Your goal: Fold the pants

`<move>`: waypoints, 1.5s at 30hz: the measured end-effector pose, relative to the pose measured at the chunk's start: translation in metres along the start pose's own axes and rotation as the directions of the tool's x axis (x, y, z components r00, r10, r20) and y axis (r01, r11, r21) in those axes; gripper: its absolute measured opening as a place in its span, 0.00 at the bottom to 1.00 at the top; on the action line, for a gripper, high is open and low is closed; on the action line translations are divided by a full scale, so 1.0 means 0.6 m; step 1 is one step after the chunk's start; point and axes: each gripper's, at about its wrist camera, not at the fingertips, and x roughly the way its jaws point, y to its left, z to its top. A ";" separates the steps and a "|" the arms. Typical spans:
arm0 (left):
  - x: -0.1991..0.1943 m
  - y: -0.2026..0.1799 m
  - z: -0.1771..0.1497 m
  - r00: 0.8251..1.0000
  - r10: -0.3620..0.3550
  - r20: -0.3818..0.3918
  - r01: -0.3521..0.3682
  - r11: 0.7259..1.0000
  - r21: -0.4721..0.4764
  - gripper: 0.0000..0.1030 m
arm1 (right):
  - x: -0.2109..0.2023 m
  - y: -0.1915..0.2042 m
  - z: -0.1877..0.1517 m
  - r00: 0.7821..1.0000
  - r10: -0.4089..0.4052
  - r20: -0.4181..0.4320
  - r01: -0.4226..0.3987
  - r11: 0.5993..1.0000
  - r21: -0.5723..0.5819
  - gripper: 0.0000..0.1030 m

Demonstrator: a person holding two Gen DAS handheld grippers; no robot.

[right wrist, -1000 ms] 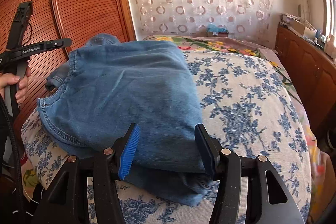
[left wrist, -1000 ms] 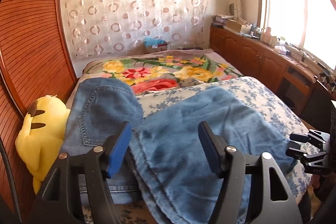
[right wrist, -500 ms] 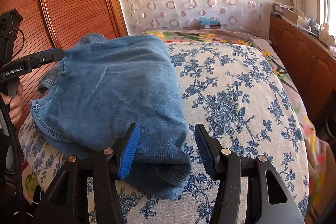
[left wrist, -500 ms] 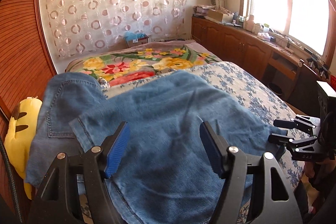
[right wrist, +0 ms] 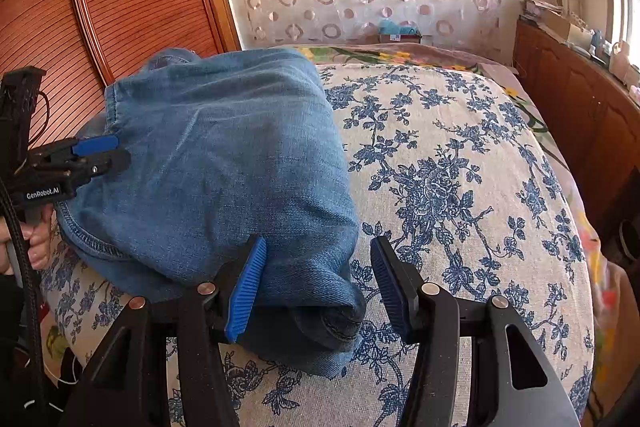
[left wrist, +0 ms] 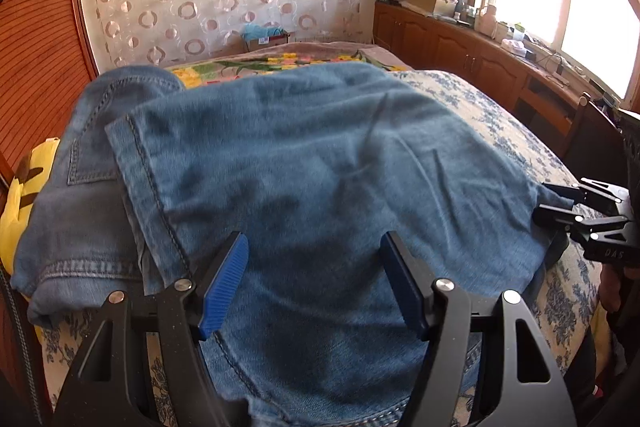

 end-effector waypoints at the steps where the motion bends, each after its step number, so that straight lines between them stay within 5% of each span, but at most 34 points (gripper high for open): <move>1: 0.002 0.001 -0.005 1.000 0.000 -0.005 0.000 1.000 -0.004 0.68 | 0.000 0.001 0.000 1.000 0.000 -0.001 0.000 1.000 0.000 0.55; 9: -0.001 0.007 -0.015 1.000 -0.001 -0.009 0.001 1.000 -0.019 0.68 | 0.013 0.000 0.001 0.999 0.020 -0.028 -0.019 1.000 0.007 0.55; 13: -0.018 -0.001 -0.005 1.000 -0.016 0.004 0.016 1.000 -0.011 0.68 | 0.021 0.004 0.004 0.997 0.053 -0.051 -0.053 0.999 -0.001 0.40; 19: -0.050 -0.044 0.036 0.998 -0.046 0.049 0.044 0.998 0.042 0.68 | 0.020 0.009 0.002 0.998 0.056 -0.036 -0.057 0.998 -0.020 0.27; 24: -0.042 -0.090 0.094 0.995 -0.075 0.064 0.068 0.992 0.105 0.68 | 0.015 0.003 0.001 0.998 0.058 -0.033 -0.058 0.998 -0.004 0.28; 28: -0.015 -0.120 0.147 0.993 -0.100 0.054 0.092 0.986 0.136 0.68 | 0.002 -0.001 0.002 0.999 0.049 -0.021 -0.049 0.999 -0.006 0.39; 45: 0.189 -0.189 0.264 0.989 -0.061 -0.132 0.084 0.981 0.175 0.66 | 0.007 -0.026 0.013 0.993 0.117 -0.031 -0.117 0.993 0.003 0.40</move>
